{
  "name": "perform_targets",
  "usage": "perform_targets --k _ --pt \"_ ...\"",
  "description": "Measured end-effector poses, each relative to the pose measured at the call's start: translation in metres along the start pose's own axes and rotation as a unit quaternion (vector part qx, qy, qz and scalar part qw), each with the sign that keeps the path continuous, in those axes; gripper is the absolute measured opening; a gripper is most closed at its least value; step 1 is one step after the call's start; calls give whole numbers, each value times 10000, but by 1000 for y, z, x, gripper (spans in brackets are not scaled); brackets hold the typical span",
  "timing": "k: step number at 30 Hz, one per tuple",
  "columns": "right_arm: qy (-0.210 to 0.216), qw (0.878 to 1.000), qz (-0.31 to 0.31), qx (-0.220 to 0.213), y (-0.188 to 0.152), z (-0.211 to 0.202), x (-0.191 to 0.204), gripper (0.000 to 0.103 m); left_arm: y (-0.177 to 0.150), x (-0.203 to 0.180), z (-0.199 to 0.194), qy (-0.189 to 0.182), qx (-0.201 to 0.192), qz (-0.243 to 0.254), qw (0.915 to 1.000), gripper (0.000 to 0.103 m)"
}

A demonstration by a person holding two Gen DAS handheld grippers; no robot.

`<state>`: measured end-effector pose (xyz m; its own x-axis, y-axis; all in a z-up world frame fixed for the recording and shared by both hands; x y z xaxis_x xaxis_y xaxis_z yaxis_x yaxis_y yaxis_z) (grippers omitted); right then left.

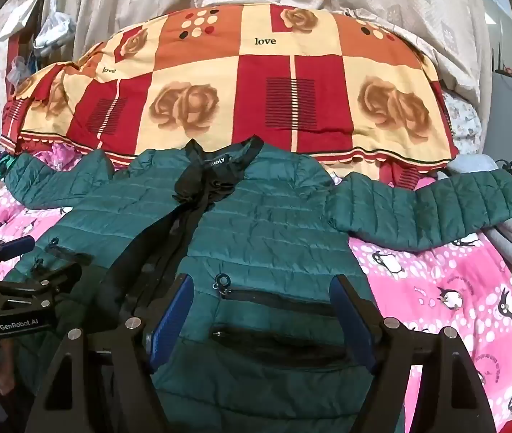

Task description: Fold large clothes

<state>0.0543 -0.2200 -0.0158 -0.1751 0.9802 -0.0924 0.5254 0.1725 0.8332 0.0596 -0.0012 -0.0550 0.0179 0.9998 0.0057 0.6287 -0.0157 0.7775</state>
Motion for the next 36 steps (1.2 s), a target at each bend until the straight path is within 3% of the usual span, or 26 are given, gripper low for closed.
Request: perform_targets --k 12,36 --pt "200 9981 575 -121 2 1 -12 75 -7 -3 -1 122 -62 142 9998 103" --pt "131 9992 278 242 -8 8 -4 76 -6 -14 5 48 30 310 9995 103"
Point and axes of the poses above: each gripper's, at about its wrist camera, not at the fingertips, and z roughly the way its jaws point, x to its left, y to its top, the point moved 8 cm from there along z, roughly the way its jaws point, and after that the axes turned 3 degrees about -x, right-handed, at the moved point
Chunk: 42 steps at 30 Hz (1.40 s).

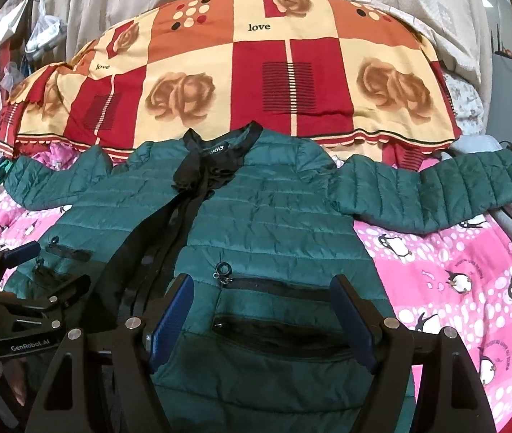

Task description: Fold large clothes

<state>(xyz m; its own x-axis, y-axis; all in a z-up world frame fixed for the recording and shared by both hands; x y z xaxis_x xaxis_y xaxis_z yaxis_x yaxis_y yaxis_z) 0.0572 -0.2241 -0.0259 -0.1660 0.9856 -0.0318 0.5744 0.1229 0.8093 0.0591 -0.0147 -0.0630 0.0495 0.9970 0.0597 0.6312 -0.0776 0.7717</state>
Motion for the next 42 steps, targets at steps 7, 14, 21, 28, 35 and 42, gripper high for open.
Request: perform_targets --k 7,14,21,28,35,42 --pt "-7 10000 -2 2 0 0 0 76 0 0 0 7 0 4 10000 103" --pt "-32 10000 -8 12 -1 0 -1 75 -1 0 0 0 1 3 10000 103" --pt "-33 10000 -10 23 -1 2 -1 76 -4 -3 1 -14 25 -12 10000 103" --pt "-40 10000 -14 28 -1 2 -1 76 -5 -3 1 -33 45 -30 10000 103" --pt "-19 10000 33 65 -2 5 0 76 -5 -3 1 -28 43 -31 10000 103" --pt "16 9998 22 192 -9 13 4 76 -2 -2 1 -61 60 -97 9999 103"
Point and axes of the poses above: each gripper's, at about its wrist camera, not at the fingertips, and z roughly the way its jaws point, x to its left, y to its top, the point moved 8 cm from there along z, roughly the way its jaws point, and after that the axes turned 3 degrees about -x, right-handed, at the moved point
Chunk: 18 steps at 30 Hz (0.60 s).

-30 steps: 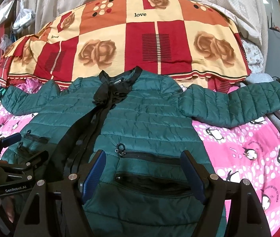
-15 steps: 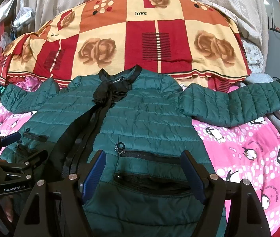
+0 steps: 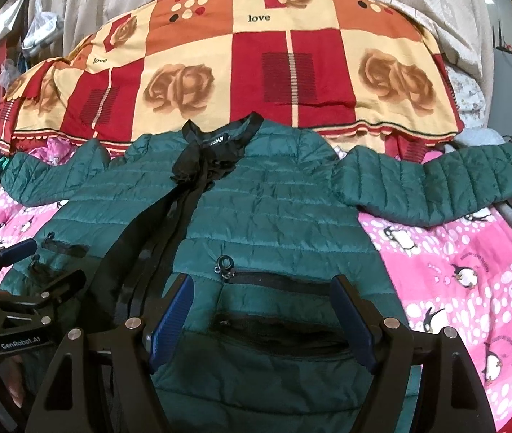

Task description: Fold large clothes

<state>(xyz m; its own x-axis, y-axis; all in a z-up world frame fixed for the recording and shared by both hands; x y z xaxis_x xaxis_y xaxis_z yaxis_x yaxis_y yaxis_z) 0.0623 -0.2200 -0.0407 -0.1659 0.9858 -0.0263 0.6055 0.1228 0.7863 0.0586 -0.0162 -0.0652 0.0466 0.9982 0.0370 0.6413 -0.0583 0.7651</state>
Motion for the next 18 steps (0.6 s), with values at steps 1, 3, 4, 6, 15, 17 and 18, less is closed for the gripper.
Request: perform_targets --k 1,3,4,6,15,17,18 --pt "-7 10000 -5 -3 1 0 1 76 0 0 0 -8 3 -8 10000 103" --pt "-29 10000 -14 -27 2 0 1 76 1 1 -1 -21 -1 -20 10000 103" --pt "-46 10000 -45 -30 3 0 1 76 1 0 -1 -16 1 -18 10000 103" --pt "-149 9997 -164 -108 4 -4 0 76 1 1 -1 -27 14 -34 10000 103" --pt "-192 9997 -106 -93 3 -9 -5 76 1 1 -1 -11 16 3 10000 103" --pt "-201 9997 -126 -94 3 -9 -4 75 1 1 -2 -9 20 14 10000 103" --pt "-201 9997 -121 -91 3 -9 -4 76 1 1 -1 -13 20 17 10000 103"
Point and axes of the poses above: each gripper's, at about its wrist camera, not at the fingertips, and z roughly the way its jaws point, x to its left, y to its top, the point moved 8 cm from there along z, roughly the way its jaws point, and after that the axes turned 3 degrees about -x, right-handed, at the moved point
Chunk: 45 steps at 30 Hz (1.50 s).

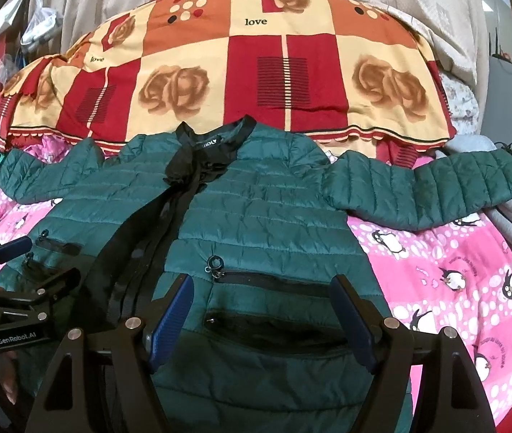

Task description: Fold large clothes

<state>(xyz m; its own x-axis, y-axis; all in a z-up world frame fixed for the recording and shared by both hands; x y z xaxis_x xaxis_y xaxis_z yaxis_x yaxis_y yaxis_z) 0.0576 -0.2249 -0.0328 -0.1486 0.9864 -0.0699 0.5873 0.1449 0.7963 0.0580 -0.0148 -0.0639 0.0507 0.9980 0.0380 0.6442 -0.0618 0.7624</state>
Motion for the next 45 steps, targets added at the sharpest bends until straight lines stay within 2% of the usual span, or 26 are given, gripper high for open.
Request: perform_targets --k 12,18,22,27,30,31,34,36,39,42,45 --pt "-129 9993 -332 66 -4 3 10 76 -1 0 0 5 14 6 10000 103" --pt "-42 9999 8 155 -3 4 -1 75 -2 1 0 1 7 -5 10000 103" --pt "25 9999 55 91 18 2 -11 75 -2 2 2 7 50 -15 10000 103" --pt "77 9999 -137 42 68 13 -34 75 -2 3 3 26 78 -32 10000 103" --pt "-152 9996 -221 -84 73 26 -45 75 -2 5 5 73 114 -68 9999 103" --pt "-214 9997 -96 -74 64 31 -50 75 0 7 8 83 137 -84 9998 103" --pt "-25 9971 476 601 40 46 -57 75 13 21 25 59 374 -297 9988 103" --pt "113 9953 849 450 45 44 -61 75 26 32 39 159 462 -348 9982 103" --pt "8 9961 741 481 46 48 -59 75 39 51 71 283 709 -431 9962 103" --pt "33 9951 777 614 42 54 -59 75 37 69 100 335 935 -685 9927 103" --pt "60 9943 871 604 41 54 -63 75 31 72 103 354 945 -810 9916 103"
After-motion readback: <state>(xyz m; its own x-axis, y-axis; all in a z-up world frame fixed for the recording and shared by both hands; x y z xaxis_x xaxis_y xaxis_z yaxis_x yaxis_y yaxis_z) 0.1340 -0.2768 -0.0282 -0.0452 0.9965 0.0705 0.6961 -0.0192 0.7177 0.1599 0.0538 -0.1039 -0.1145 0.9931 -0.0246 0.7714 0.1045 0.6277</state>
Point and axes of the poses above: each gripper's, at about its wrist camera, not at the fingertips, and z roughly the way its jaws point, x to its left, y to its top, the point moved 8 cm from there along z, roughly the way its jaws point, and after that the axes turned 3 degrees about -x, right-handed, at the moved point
